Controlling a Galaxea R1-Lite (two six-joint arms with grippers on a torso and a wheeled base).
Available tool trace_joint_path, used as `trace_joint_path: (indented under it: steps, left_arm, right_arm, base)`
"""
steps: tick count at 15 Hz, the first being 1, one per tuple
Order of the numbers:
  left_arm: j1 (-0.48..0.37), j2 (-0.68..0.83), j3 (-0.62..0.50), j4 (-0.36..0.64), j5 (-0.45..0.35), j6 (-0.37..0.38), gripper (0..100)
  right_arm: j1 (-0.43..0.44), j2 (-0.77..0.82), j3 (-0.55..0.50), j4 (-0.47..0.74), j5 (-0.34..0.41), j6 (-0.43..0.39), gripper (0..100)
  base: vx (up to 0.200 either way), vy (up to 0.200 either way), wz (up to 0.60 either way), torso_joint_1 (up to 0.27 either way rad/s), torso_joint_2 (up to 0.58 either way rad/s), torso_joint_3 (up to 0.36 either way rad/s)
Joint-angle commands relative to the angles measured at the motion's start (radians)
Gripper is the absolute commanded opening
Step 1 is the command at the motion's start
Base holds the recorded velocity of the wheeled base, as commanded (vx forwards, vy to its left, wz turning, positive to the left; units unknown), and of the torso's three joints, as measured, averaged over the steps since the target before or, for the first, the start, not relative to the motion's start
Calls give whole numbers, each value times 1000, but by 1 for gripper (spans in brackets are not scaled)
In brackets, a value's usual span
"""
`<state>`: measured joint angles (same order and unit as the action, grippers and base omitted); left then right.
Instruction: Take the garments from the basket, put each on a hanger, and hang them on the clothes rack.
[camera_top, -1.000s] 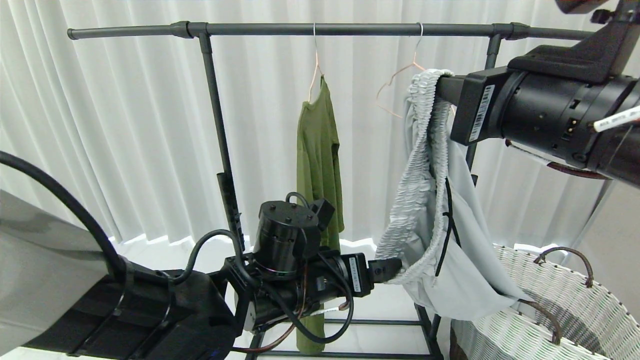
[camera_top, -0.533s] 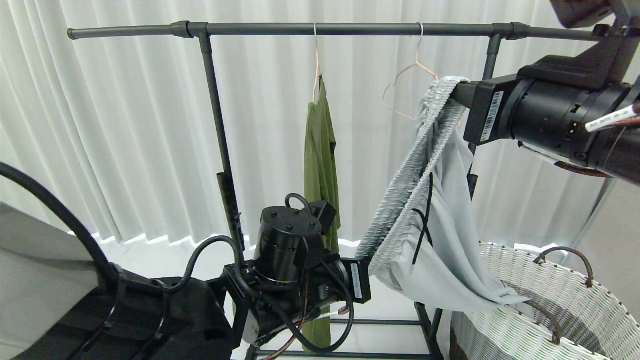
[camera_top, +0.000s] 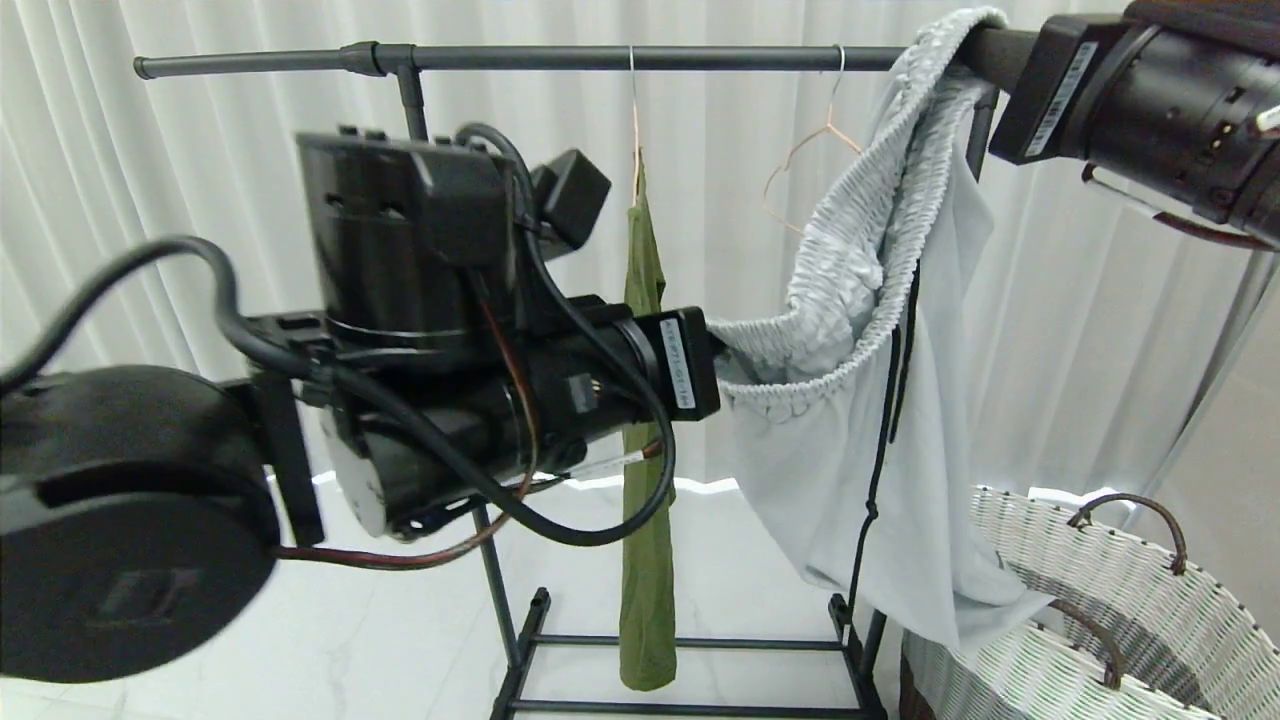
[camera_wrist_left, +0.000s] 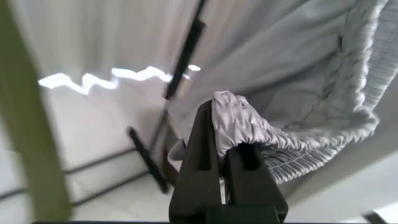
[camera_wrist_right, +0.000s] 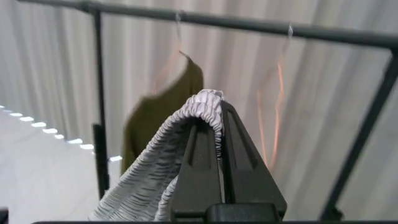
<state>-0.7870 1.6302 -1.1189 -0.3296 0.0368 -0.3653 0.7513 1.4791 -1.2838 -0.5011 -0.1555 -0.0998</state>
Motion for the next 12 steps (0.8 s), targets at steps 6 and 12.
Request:
trace_joint_path:
  steps: [6,12]
  left_arm:
    - [-5,-357,-38,310,89,240,0]
    - [-55,-409,-47,563,258,367,0]
  right_arm:
    - [65,-45,-60,99,27,-9,0]
    - [82,-281,104,369,48,-32,0]
  base:
    - [0,0,0,0,0,0]
    - [0,0,0,0,0,0]
